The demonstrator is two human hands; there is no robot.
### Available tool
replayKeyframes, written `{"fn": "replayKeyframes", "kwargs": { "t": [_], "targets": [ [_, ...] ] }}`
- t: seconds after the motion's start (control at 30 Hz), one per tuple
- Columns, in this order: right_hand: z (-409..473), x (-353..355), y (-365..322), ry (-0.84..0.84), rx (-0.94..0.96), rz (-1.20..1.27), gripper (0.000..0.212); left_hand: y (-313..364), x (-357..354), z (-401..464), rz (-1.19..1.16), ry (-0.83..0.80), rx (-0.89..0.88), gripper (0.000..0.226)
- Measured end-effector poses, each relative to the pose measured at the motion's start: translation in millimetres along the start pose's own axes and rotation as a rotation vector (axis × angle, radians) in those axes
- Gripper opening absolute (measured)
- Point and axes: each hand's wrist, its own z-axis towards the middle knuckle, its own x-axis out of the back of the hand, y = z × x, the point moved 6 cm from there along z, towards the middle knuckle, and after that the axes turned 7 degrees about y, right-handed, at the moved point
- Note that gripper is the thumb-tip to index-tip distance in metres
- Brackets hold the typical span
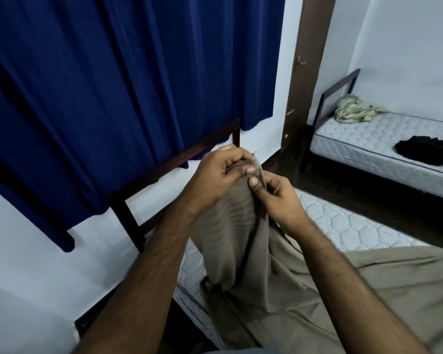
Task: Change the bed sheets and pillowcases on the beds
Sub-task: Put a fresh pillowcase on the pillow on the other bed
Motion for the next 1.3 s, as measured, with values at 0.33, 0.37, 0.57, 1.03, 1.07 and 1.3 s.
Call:
{"fn": "replayKeyframes", "kwargs": {
  "t": [0.33, 0.37, 0.57, 1.03, 1.07, 1.3],
  "targets": [
    [-13, 15, -3, -0.131, -0.053, 0.038, 0.019, 11, -3, -2, -0.002, -0.116, 0.036, 0.026],
    [-13, 16, -5, -0.129, -0.035, 0.011, 0.019, 9, -3, -2, -0.002, -0.124, 0.054, 0.033],
    [-6, 19, -4, -0.019, 0.094, -0.076, 0.044, -10, -12, -24, -0.297, -0.091, 0.223, 0.065],
    [-13, -11, -17, -0.045, 0.249, -0.189, 0.052, -14, 7, -73, -0.066, 0.339, 0.146, 0.069],
    [-13, -12, -17, -0.028, 0.224, -0.164, 0.053, -16, 7, -75, -0.103, 0.366, 0.152, 0.069],
    [-5, -25, -14, 0.037, 0.065, 0.031, 0.025, -28, -3, -110, -0.131, 0.487, 0.243, 0.054]
  ]
}}
